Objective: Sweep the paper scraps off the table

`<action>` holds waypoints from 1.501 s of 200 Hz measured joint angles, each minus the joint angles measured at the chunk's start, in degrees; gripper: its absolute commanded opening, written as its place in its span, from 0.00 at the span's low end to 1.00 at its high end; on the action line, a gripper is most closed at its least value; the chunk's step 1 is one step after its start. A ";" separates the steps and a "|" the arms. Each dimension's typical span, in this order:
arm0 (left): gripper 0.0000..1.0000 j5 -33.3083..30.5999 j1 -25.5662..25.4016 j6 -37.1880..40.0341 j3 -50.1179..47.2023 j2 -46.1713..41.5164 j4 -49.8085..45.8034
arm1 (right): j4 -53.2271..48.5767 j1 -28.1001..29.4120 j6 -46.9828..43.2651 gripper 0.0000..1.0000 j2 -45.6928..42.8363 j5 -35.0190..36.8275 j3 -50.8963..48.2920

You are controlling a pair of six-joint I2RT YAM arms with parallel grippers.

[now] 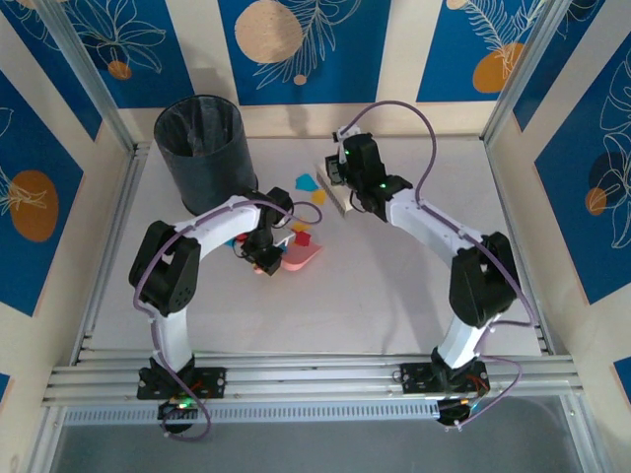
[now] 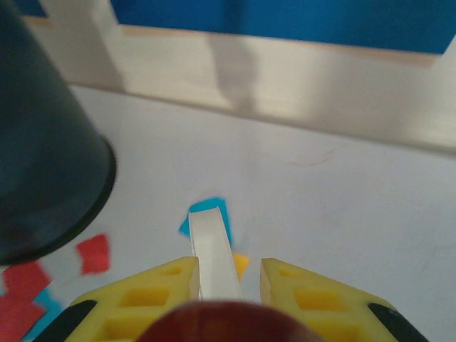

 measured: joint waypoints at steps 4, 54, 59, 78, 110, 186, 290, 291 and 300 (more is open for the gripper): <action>0.00 0.07 0.04 -0.02 -0.02 0.00 0.04 | 0.55 -0.24 -0.44 0.00 0.96 0.39 0.57; 0.00 1.42 0.55 -0.90 -0.09 0.00 1.11 | 5.22 -2.73 -5.97 0.00 13.46 1.68 9.88; 0.00 1.51 0.59 -0.90 -0.09 0.00 1.14 | 5.27 -2.93 -6.62 0.00 14.60 1.46 10.99; 0.00 1.99 0.83 -0.94 -0.09 0.00 1.18 | 5.18 -3.19 -8.66 0.00 18.34 0.13 15.15; 0.00 2.32 0.98 -1.05 -0.09 0.00 1.29 | 3.63 -3.02 -11.37 0.00 23.15 -4.04 21.20; 0.00 2.99 1.20 -1.09 -0.02 1.11 1.31 | -5.42 -2.19 -15.56 0.00 26.77 -15.45 27.69; 0.00 2.99 1.33 -3.04 1.05 2.08 2.34 | -10.82 0.35 -15.93 0.00 17.99 -21.49 18.84; 0.00 2.99 1.36 -3.04 1.07 2.08 2.36 | -10.91 0.44 -15.89 0.00 17.77 -21.49 18.64; 0.00 2.99 1.36 -3.21 1.16 2.08 2.40 | -11.43 0.81 -15.45 0.00 16.74 -21.77 17.49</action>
